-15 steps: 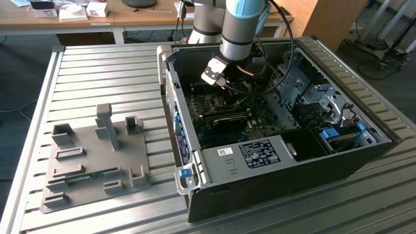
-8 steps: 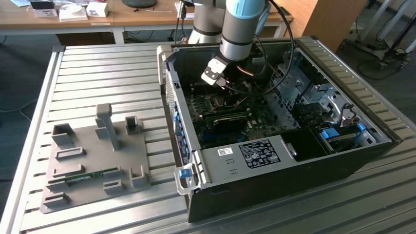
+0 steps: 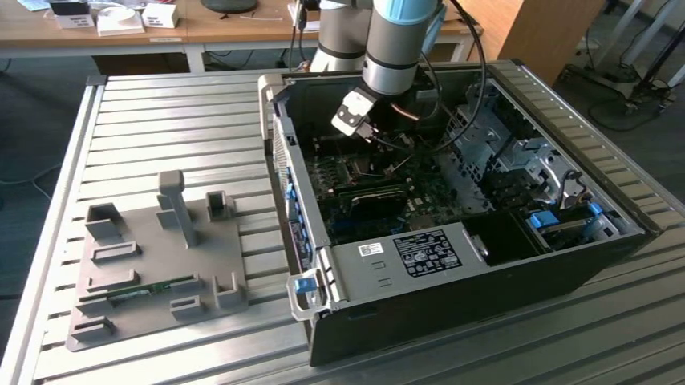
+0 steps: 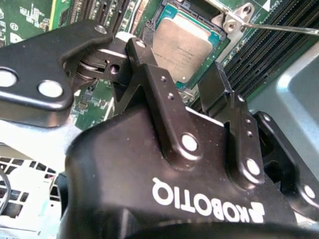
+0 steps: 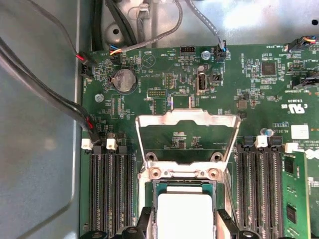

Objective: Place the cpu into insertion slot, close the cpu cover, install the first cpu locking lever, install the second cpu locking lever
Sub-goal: 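Place the cpu into insertion slot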

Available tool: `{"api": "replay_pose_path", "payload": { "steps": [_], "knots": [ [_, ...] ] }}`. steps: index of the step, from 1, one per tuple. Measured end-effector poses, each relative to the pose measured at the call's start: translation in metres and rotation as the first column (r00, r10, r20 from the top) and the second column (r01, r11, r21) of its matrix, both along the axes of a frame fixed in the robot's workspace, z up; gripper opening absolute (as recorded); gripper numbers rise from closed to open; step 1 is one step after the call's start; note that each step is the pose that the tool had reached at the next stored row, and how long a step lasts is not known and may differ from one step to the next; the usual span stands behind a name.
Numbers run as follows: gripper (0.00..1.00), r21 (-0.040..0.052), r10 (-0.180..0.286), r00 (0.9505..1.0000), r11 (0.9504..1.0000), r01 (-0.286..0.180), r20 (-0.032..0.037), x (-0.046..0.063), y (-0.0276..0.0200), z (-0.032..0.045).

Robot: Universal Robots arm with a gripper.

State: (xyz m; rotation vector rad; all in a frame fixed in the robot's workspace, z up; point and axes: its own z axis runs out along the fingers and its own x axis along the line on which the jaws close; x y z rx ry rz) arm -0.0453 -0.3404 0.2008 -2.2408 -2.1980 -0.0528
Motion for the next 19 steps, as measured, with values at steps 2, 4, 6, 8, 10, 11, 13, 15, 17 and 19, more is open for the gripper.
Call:
{"api": "replay_pose_path", "payload": {
  "steps": [2, 4, 6, 8, 10, 11, 13, 15, 17, 19],
  "knots": [
    [0.61, 0.0000, 0.000, 1.0000, 1.0000, 0.000, 0.0000, 0.000, 0.0000, 0.0016],
    [0.61, 0.0000, 0.000, 1.0000, 1.0000, 0.000, 0.0000, 0.000, 0.0000, 0.0044],
    [0.61, 0.0001, 0.000, 1.0000, 1.0000, 0.000, 0.0000, 0.000, 0.0000, 0.0076],
    [0.61, -0.0001, 0.000, 1.0000, 1.0000, 0.000, -0.0001, 0.000, 0.0000, 0.0105],
    [0.61, 0.0000, 0.000, 1.0000, 1.0000, 0.000, 0.0000, 0.000, 0.0000, 0.0121],
    [0.61, 0.0002, 0.000, 1.0000, 1.0000, 0.000, 0.0001, 0.000, 0.0000, 0.0122],
    [0.61, 0.0003, 0.000, 1.0000, 1.0000, 0.000, 0.0001, 0.000, 0.0000, 0.0122],
    [0.61, 0.0001, 0.000, 1.0000, 1.0000, 0.000, 0.0000, 0.000, 0.0000, 0.0123],
    [0.61, 0.0001, 0.000, 1.0000, 1.0000, 0.000, 0.0000, 0.000, 0.0000, 0.0124],
    [0.61, 0.0001, 0.000, 1.0000, 1.0000, 0.000, 0.0000, 0.000, 0.0000, 0.0124]
  ]
}}
